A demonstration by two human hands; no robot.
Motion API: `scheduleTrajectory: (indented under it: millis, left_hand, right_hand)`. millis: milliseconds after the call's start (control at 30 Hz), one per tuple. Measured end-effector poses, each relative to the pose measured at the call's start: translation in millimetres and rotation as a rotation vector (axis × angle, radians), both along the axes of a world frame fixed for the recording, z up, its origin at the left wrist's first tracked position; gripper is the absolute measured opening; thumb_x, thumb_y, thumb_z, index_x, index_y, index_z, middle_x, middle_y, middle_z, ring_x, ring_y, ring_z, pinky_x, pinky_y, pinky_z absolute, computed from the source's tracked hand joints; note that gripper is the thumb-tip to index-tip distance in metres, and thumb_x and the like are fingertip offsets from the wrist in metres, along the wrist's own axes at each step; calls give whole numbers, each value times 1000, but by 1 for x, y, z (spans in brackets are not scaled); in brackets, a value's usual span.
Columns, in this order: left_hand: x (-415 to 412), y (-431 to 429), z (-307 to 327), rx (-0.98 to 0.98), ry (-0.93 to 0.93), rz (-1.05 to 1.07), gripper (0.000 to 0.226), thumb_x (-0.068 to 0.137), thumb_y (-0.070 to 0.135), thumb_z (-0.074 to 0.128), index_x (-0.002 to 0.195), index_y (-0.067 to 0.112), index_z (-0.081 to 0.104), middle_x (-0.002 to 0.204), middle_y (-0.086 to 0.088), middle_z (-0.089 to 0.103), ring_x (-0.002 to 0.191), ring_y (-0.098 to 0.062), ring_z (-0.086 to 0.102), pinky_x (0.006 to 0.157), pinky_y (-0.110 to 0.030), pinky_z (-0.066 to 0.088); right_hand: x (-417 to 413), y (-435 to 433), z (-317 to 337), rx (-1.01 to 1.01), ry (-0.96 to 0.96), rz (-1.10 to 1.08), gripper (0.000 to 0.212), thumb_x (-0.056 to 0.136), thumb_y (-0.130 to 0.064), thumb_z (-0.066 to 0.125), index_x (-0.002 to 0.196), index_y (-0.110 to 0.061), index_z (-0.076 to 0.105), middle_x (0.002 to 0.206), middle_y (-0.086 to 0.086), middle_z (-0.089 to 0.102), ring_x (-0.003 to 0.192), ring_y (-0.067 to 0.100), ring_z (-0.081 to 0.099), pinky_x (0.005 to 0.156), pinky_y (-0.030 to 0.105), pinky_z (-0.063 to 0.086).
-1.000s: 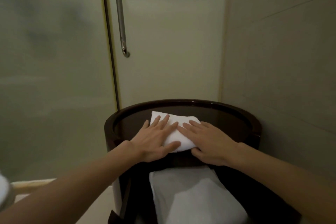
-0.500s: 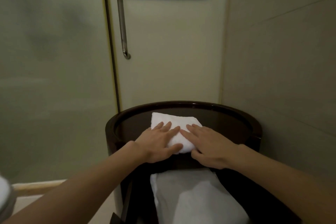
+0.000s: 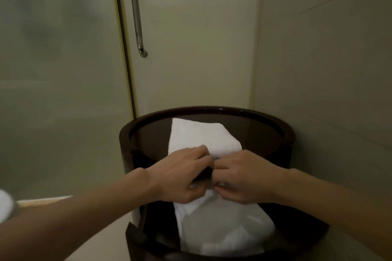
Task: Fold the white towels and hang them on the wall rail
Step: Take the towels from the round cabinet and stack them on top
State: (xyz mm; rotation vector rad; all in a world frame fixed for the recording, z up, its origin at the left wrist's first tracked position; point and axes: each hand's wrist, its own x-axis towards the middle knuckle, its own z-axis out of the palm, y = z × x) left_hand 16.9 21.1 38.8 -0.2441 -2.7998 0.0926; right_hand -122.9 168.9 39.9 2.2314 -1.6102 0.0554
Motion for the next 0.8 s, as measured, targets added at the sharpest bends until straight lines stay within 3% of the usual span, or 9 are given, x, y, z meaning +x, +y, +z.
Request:
scheduleTrajectory:
  millis: [167,300,500,633,800]
  left_hand:
    - [3,3,-22,41,-310,137,47,84,57,51,123,31,49,112,8,50,94,-10,53,83,-35,51]
    - [1,14,-33,155,-513,238,67,78,66,57,135,34,44,125,11,49,103,-9,53,90,-29,49]
    - [-3,29,-45,92,-556,262,85,72,72,58,142,31,36,141,3,44,124,-17,46,105,-31,39]
    - [-3,34,-48,84,-592,277,86,76,67,59,147,31,27,149,1,37,133,-19,38,110,-30,32]
    - [-6,42,-56,55,-611,286,78,85,53,57,148,38,14,142,-8,38,125,-27,44,101,-30,34]
  right_hand:
    - [-6,16,-11,355,-29,-212,34,92,-48,54,118,-27,59,112,-7,62,100,11,55,87,32,48]
    - [-11,27,-24,481,-25,-316,47,83,-54,62,124,-31,57,116,-7,61,105,15,52,89,36,47]
    - [-17,32,-41,525,-71,-321,59,76,-54,70,127,-28,55,122,-4,56,111,19,50,93,37,46]
    - [-19,32,-48,553,-110,-335,62,78,-43,73,133,-26,50,128,-1,47,116,20,47,96,35,43]
    - [-17,36,-54,541,-95,-307,58,82,-29,70,133,-21,44,131,5,40,113,24,46,91,39,44]
